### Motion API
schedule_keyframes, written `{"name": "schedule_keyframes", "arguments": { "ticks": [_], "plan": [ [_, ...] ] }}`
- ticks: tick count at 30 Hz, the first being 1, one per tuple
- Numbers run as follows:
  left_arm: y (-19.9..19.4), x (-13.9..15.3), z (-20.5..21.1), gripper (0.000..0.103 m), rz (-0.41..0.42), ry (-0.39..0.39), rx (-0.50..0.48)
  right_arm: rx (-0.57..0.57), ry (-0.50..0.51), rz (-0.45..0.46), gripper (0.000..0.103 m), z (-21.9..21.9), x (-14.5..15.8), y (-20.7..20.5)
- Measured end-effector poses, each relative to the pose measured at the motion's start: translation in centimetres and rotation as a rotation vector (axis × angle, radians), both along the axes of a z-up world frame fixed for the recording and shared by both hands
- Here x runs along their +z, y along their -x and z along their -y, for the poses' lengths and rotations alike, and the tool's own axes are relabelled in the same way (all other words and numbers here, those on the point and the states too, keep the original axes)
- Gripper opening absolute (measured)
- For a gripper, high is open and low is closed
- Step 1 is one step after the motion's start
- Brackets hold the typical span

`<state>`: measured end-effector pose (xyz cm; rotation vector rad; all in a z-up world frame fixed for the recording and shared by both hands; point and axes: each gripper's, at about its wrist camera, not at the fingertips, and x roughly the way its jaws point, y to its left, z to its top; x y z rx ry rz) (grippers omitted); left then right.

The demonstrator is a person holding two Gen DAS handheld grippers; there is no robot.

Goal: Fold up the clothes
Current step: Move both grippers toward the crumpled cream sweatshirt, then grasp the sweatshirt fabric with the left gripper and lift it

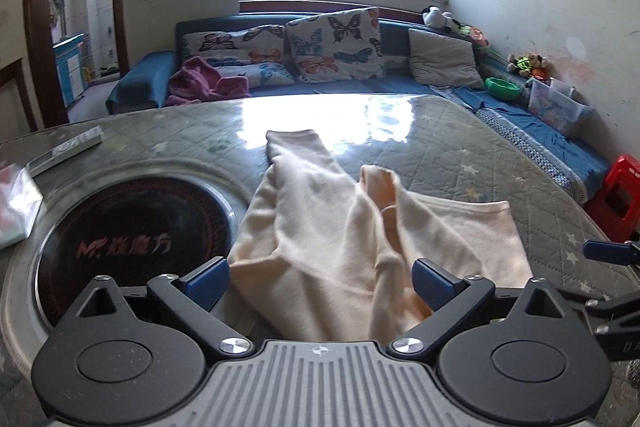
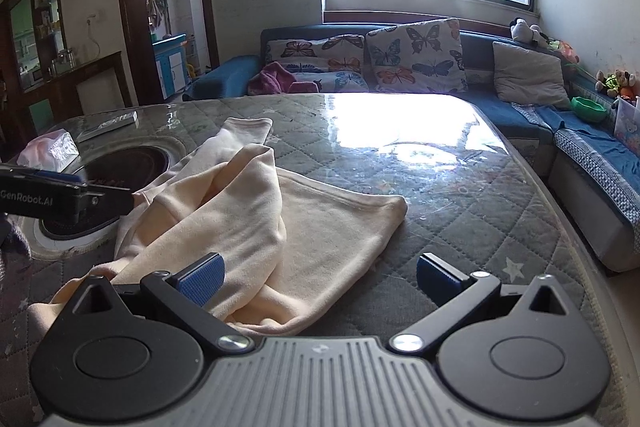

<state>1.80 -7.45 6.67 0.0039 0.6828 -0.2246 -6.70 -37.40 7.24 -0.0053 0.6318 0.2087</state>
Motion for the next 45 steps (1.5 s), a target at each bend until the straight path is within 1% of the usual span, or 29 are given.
{"name": "schedule_keyframes", "arguments": {
  "ticks": [1, 6, 7, 12, 13, 14, 15, 17, 18, 19, 20, 22, 26, 31, 32, 33, 36, 37, 39, 41, 42, 44, 45],
  "plan": [
    [-0.3, 0.1, 0.2, 0.091, -0.001, 0.002, -0.009, 0.0, -0.001, -0.001, 0.103, 0.0, 0.0, -0.1],
    [-2.4, 0.0, 1.3, 0.082, -0.032, 0.017, -0.048, 0.003, -0.003, -0.001, 0.103, 0.1, 0.1, -0.8],
    [-2.9, -0.1, 1.6, 0.08, -0.034, 0.013, -0.059, 0.005, -0.004, 0.0, 0.103, 0.2, 0.2, -0.9],
    [-5.3, -0.6, 3.0, 0.075, -0.049, -0.017, -0.097, 0.011, -0.005, -0.002, 0.102, 0.3, 0.4, -1.9],
    [-5.9, -0.9, 3.2, 0.071, -0.061, -0.016, -0.102, 0.014, -0.005, -0.004, 0.102, 0.4, 0.5, -2.1],
    [-6.5, -1.3, 3.3, 0.063, -0.081, -0.011, -0.105, 0.02, -0.007, -0.007, 0.101, 0.3, 0.6, -2.5],
    [-7.0, -1.7, 3.3, 0.057, -0.104, -0.006, -0.107, 0.026, -0.008, -0.01, 0.1, 0.3, 0.6, -2.8],
    [-8.0, -2.4, 3.2, 0.031, -0.146, 0.007, -0.109, 0.038, -0.012, -0.016, 0.097, 0.2, 0.8, -3.5],
    [-8.3, -2.8, 3.0, 0.027, -0.161, 0.014, -0.11, 0.044, -0.014, -0.018, 0.096, 0.2, 0.8, -3.8],
    [-8.3, -3.1, 2.7, 0.017, -0.169, 0.02, -0.111, 0.05, -0.016, -0.021, 0.095, 0.1, 0.9, -4.1],
    [-8.3, -3.3, 2.4, 0.009, -0.174, 0.026, -0.112, 0.056, -0.017, -0.023, 0.094, 0.1, 0.9, -4.4],
    [-8.0, -3.3, 1.6, 0.006, -0.169, 0.044, -0.107, 0.081, -0.031, -0.041, 0.09, -0.2, 1.0, -5.5],
    [-6.8, -2.5, -0.4, 0.006, -0.136, 0.079, -0.084, 0.134, -0.037, -0.071, 0.081, -1.4, 0.6, -7.7],
    [-5.4, -1.4, -3.0, 0.005, -0.112, 0.115, -0.038, 0.187, -0.024, -0.099, 0.076, -3.7, -0.3, -10.4],
    [-5.2, -1.3, -3.4, 0.005, -0.11, 0.12, -0.03, 0.193, -0.022, -0.106, 0.07, -4.0, -0.5, -10.9],
    [-5.0, -1.2, -3.8, 0.005, -0.108, 0.124, -0.025, 0.198, -0.02, -0.114, 0.068, -4.4, -0.8, -11.4],
    [-4.5, -0.9, -4.7, 0.005, -0.106, 0.123, -0.013, 0.216, -0.014, -0.137, 0.065, -5.5, -1.5, -12.9],
    [-4.4, -0.9, -4.9, 0.005, -0.107, 0.124, -0.01, 0.219, -0.012, -0.145, 0.063, -5.7, -1.8, -13.2],
    [-4.2, -0.9, -5.3, 0.005, -0.109, 0.125, -0.003, 0.223, -0.009, -0.162, 0.054, -6.1, -2.3, -13.7],
    [-4.1, -1.0, -5.5, 0.005, -0.111, 0.126, 0.001, 0.224, -0.014, -0.169, 0.052, -6.3, -2.5, -13.8],
    [-4.1, -1.1, -5.5, 0.005, -0.111, 0.125, 0.002, 0.224, -0.017, -0.171, 0.049, -6.4, -2.6, -13.9],
    [-4.1, -1.1, -5.6, 0.005, -0.112, 0.125, 0.003, 0.224, -0.02, -0.176, 0.046, -6.4, -2.7, -13.7],
    [-4.1, -1.2, -5.6, 0.005, -0.112, 0.125, 0.004, 0.223, -0.021, -0.177, 0.042, -6.4, -2.7, -13.7]
  ]
}}
